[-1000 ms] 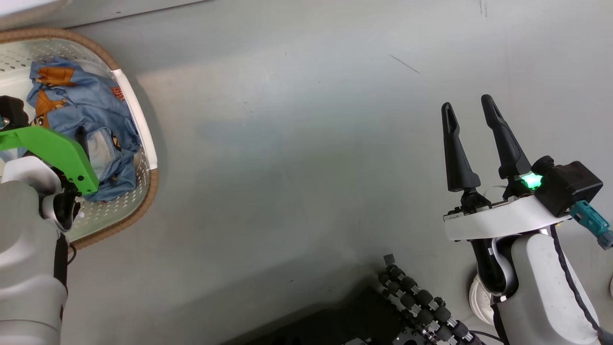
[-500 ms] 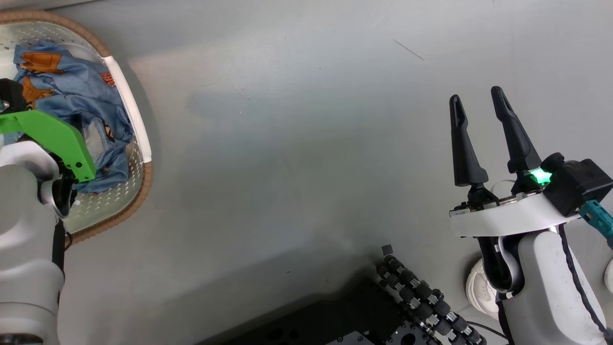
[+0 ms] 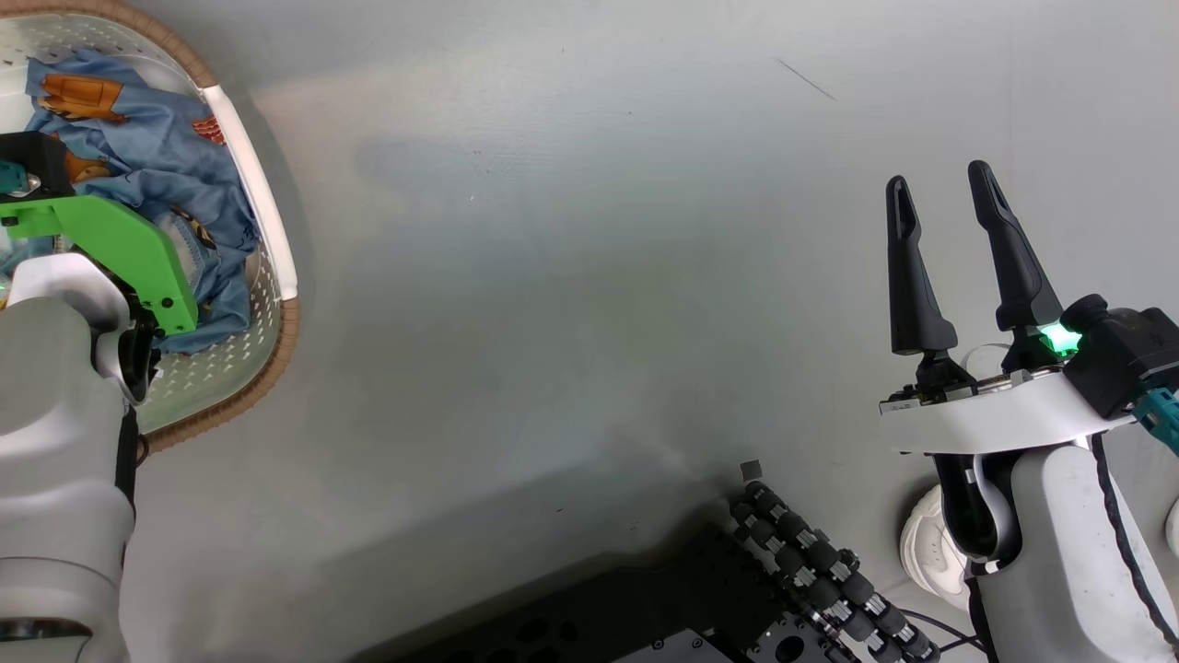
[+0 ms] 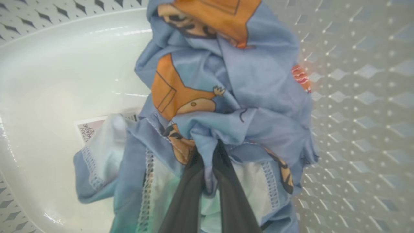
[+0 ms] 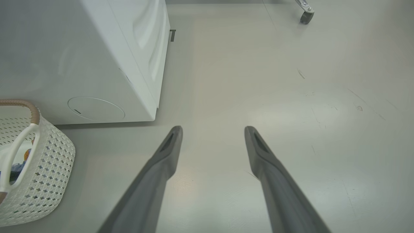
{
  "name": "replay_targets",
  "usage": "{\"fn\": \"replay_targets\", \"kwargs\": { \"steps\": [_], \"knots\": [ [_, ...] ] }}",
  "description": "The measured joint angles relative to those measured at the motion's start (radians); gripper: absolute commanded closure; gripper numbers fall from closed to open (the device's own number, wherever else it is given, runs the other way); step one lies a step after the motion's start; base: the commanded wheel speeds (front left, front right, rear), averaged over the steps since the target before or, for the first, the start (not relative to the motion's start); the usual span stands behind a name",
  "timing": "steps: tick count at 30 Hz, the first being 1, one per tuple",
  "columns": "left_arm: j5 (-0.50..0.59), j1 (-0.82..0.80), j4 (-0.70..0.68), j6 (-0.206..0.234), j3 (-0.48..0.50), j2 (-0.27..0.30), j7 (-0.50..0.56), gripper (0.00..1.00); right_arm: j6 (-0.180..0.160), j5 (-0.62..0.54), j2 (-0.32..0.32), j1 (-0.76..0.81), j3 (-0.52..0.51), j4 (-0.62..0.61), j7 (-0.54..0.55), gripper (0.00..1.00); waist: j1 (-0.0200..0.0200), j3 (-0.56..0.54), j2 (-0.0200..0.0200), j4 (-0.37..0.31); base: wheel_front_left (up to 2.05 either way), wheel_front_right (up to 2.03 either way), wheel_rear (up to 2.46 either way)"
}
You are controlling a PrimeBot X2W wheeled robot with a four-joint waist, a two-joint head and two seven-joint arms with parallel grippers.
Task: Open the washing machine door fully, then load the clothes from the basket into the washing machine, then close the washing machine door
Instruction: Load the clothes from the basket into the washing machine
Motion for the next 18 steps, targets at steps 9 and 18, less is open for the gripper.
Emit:
{"fn": "replay_targets", "kwargs": {
  "steps": [9,18],
  "knots": [
    [-0.018,-0.005,0.034,-0.002,0.024,-0.002,-0.067,1.00,0.000,0.000,0.000,-0.016,0.000,0.001,0.000,0.00,0.0000,-0.005,0.0000,0.003,0.00,0.00,0.00],
    [-0.062,0.005,0.054,-0.027,0.053,-0.047,-0.155,1.00,0.000,0.000,0.000,-0.035,-0.012,0.018,0.000,0.00,0.0000,-0.059,0.0000,0.016,0.00,0.00,0.00]
  ]
}}
